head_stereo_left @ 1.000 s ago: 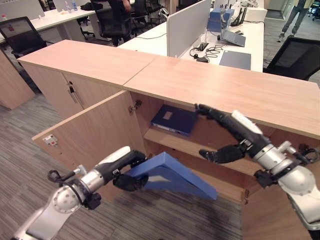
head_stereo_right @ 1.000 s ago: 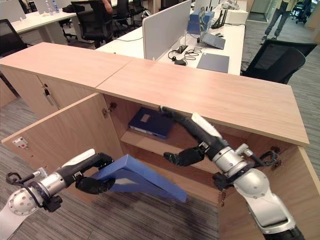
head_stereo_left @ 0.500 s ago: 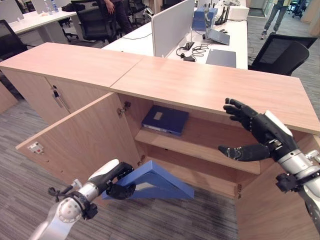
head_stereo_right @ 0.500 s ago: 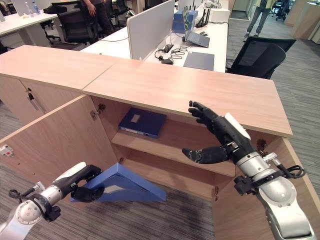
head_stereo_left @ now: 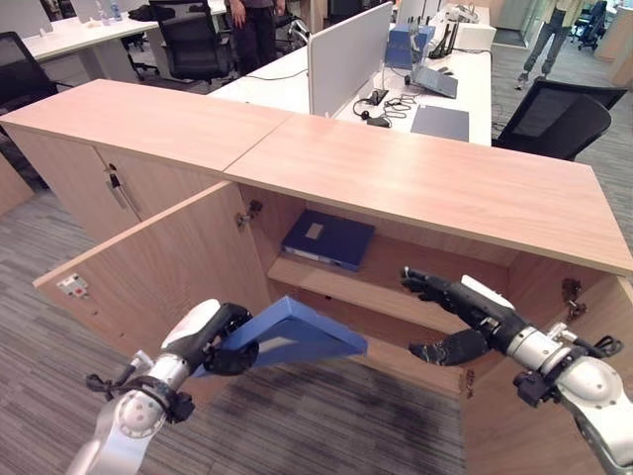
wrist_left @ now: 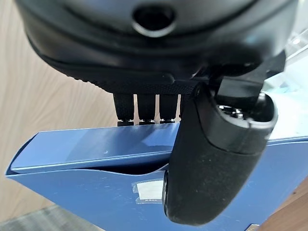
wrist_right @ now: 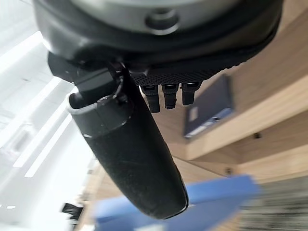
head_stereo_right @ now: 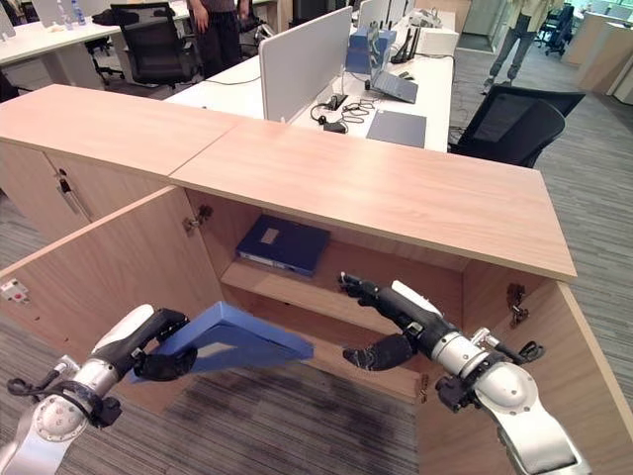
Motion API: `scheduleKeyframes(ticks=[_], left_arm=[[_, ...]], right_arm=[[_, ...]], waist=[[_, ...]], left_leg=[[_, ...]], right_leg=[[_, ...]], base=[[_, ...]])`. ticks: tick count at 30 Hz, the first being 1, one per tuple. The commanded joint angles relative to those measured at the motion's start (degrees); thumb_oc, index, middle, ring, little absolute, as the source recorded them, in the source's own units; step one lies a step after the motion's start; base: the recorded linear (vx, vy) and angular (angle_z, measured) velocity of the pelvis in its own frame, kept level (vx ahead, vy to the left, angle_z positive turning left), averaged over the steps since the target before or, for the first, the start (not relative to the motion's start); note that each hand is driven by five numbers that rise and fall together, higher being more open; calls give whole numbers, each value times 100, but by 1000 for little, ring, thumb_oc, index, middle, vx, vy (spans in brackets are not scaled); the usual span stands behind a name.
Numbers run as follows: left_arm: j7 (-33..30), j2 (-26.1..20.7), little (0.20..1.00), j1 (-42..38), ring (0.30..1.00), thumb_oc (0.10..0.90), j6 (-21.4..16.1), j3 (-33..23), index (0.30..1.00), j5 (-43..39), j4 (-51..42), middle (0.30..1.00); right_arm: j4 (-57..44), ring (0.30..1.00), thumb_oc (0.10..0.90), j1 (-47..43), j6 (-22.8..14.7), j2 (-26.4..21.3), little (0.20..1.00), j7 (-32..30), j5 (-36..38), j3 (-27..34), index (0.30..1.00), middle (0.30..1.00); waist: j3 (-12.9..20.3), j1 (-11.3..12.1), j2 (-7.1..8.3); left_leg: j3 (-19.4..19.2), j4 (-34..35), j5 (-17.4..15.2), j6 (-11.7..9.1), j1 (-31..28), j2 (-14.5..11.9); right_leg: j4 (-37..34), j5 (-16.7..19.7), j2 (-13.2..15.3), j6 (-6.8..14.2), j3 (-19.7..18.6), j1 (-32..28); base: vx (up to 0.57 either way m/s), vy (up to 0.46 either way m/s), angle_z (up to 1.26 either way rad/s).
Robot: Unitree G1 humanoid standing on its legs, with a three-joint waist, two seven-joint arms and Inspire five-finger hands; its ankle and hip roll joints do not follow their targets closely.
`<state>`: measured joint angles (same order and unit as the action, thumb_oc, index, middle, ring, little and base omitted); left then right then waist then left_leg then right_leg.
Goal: Put the empty folder in the office cabinet
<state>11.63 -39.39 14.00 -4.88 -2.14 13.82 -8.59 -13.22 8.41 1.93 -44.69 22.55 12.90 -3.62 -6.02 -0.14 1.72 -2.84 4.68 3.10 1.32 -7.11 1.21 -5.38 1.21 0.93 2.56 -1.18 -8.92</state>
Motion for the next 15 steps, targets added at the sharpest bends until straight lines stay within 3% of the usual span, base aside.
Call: scheduleKeyframes(ticks=[1, 15], left_arm=[[-136, -264, 300, -1016, 300, 400, -592, -252, 300, -1026, -562, 300], [381, -1020, 300, -964, 300, 400, -704, -134, 300, -2510, -1196, 300]], right_arm=[[-176, 900, 800, -721, -478, -42, 900, -222, -218, 58, 900, 900], [-421, 900, 800, -888, -905, -143, 900, -745, -1322, 203, 900, 900]], waist=[[322, 74, 19], [316, 64, -47]], left_leg=[[272, 32, -866, -42, -375, 130], [349, 32, -863, -27, -421, 144]], right_leg=[[38, -165, 170, 256, 616, -32], [38, -171, 178, 261, 630, -83]], base=[[0, 0, 0], [0, 0, 0]])
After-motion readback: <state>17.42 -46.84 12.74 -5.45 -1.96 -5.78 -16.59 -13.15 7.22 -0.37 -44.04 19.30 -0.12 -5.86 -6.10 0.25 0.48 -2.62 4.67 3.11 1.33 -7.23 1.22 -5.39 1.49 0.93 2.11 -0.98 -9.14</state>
